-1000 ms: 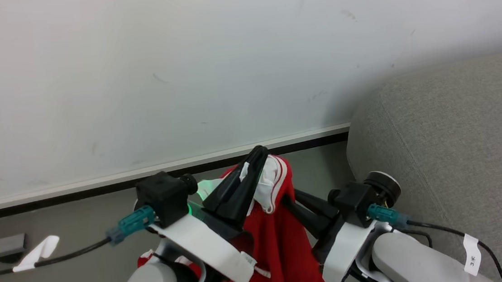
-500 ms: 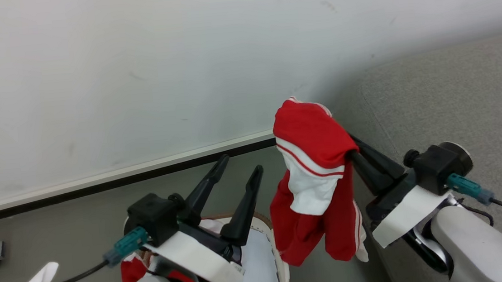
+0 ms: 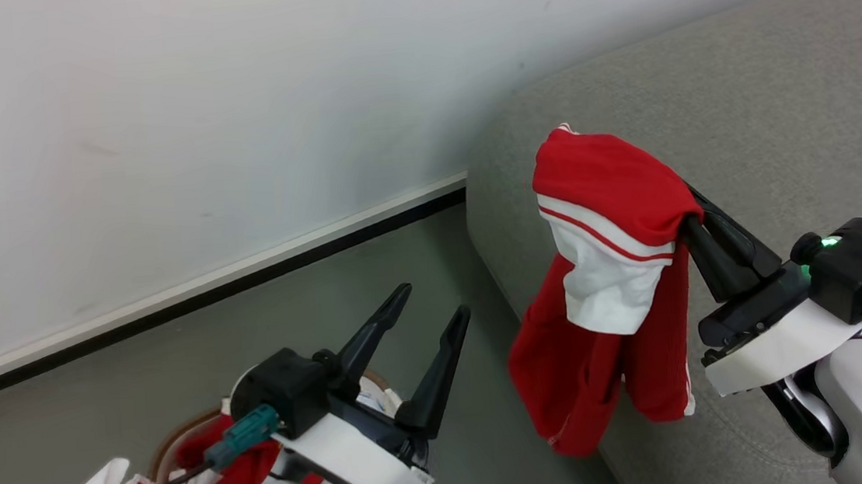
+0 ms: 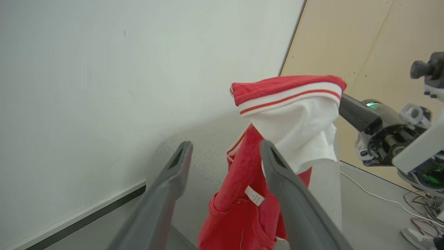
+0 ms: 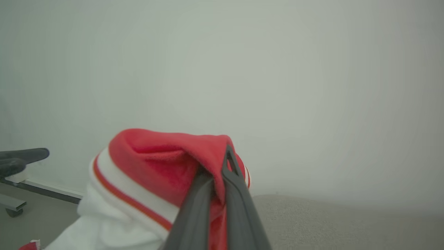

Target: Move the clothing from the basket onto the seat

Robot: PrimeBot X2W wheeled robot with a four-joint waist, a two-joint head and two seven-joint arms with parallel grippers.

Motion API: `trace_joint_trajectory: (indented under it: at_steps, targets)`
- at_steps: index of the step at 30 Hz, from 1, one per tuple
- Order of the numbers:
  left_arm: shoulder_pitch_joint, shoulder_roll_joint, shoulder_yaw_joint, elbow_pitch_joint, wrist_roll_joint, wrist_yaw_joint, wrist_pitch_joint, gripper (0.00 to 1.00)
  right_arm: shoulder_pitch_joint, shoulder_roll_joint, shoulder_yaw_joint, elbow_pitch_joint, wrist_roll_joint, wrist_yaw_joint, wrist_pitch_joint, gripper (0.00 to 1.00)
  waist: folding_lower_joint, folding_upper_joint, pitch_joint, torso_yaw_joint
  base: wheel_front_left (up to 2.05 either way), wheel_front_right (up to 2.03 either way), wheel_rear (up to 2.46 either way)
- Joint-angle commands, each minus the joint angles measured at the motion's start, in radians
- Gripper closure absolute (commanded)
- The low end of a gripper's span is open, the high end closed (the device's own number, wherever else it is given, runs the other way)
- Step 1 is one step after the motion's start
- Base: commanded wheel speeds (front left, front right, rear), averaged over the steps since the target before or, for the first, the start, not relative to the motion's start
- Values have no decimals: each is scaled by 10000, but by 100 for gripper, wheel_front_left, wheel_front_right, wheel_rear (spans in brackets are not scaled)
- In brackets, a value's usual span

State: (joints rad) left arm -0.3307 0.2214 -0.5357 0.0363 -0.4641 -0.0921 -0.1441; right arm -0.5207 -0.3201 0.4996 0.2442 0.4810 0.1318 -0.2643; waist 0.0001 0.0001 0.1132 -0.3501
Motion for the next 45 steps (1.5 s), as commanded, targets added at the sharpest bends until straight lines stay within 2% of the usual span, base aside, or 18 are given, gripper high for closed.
trace_joint_trajectory:
  at_steps: [1,5,11,14,19,23,26,30,34,35,38,39,41,45]
  targets:
    - [-131,11,-35,53,58,-30,-64,0,136,-69,-126,-99,-112,-21,-3,100,-1,-1,226,-351,0,0,0]
    - [-405,22,-92,18,146,-29,6,0,113,21,-820,-260,-437,-21,-4,100,-1,-1,676,-507,0,0,0]
    - [-1319,153,-236,-261,425,-104,398,0,-854,356,-3102,-155,-1193,-21,-3,100,-1,-1,2181,-202,0,0,0]
    - [-1934,173,-351,-339,569,-151,558,0,-1749,277,-4203,134,-1439,-21,-3,100,-1,-1,3035,161,0,0,0]
    - [-2910,50,-376,-376,666,-210,603,0,-3701,-230,-5911,1229,-1948,-21,-3,100,-1,-1,4472,873,0,0,0]
    - [-3485,-125,-432,-301,700,-235,401,0,-5439,-598,-8053,2314,-2504,-23,-1,100,-1,-1,5353,1461,0,0,0]
    - [-3710,-260,-390,-175,681,-212,219,0,-6467,-714,-9706,3116,-3362,-21,2,100,-1,-1,5836,1806,0,0,0]
    - [-3902,-432,-436,64,692,-189,1,0,-7000,-596,-11221,4225,-4792,-23,0,100,-1,-1,6276,2230,0,0,0]
    - [-3916,-578,-376,331,572,-128,-274,0,-6694,-157,-12293,5086,-5795,-23,0,100,-1,-1,6471,2515,0,0,0]
    - [-3869,-600,-336,411,522,-109,-336,0,-6513,-39,-12505,5322,-6035,-23,0,96,-1,-1,6458,2552,0,0,0]
    - [-3628,-613,-288,662,367,-81,-510,0,-6273,218,-12960,5727,-6471,-23,-4,51,-1,-1,6259,2590,0,0,0]
    - [-3551,-589,-263,744,337,-82,-570,0,-6186,332,-13028,5836,-6562,-23,-3,0,-1,-1,6154,2574,0,0,0]
    - [-3390,-512,-164,912,303,-48,-711,0,-5939,558,-13038,5679,-6575,-23,-4,0,-1,-1,5871,2534,0,0,0]
    - [-3020,-294,82,1166,279,85,-927,0,-5240,1130,-12399,5018,-6328,-21,-1,0,-1,-1,5253,2340,0,0,0]
